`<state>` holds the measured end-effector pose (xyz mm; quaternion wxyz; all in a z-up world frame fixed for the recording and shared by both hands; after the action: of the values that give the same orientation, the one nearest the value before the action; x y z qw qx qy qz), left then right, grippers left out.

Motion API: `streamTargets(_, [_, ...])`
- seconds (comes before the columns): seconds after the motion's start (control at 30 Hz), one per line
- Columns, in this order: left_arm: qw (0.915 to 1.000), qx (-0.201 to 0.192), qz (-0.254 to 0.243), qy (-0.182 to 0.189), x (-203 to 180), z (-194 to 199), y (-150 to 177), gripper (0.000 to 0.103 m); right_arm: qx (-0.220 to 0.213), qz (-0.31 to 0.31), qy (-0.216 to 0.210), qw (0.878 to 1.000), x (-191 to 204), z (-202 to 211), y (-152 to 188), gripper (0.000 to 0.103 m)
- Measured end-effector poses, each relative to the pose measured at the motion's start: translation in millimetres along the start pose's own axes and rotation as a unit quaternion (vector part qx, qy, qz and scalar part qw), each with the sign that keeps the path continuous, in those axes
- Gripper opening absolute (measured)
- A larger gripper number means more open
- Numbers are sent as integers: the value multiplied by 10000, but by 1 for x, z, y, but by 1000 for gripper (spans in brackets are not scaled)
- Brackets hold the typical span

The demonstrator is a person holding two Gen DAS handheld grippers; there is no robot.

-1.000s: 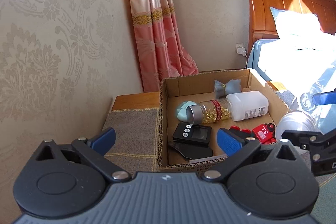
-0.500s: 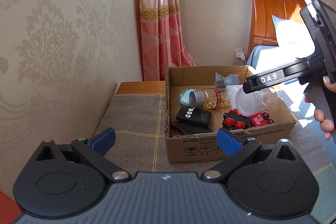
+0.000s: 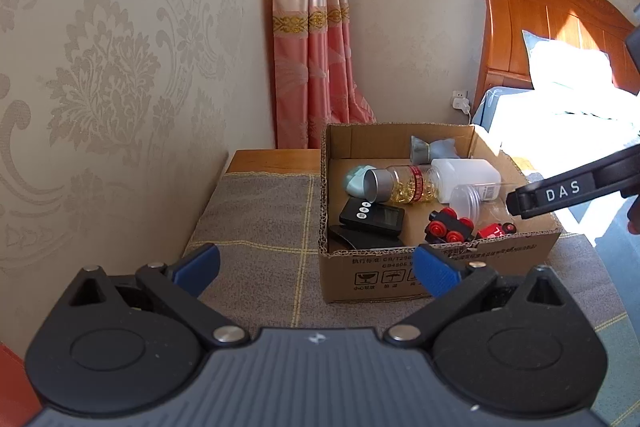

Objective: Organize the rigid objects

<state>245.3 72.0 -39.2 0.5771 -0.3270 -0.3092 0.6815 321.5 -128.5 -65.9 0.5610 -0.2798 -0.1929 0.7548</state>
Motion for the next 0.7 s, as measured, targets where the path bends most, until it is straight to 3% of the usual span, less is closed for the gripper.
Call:
streamTargets(0.1, [9998, 137, 56, -165, 1, 0, 2, 102, 10, -123, 7, 9999, 2, 16, 16, 103])
streamTargets(0.37, [9994, 277, -76, -173, -13, 9, 6, 102, -90, -489, -11, 9988, 5, 55, 58, 103])
streamTargets(0.7, [9993, 315, -107, -154, -23, 17, 7, 102, -227, -599, 89, 9979, -1, 71, 70, 103])
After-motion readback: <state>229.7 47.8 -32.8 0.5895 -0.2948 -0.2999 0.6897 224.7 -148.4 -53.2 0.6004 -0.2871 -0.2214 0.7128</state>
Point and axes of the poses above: each gripper's, at about its wrist camera, not at the fingertips, and z roughly against the way its jaws point, x to its left, y to its underside, the point moved 10 cm from there along -z, roughly the way its jaws point, and after that the axes turned 9 degrees about z, right-handed, at the moved point
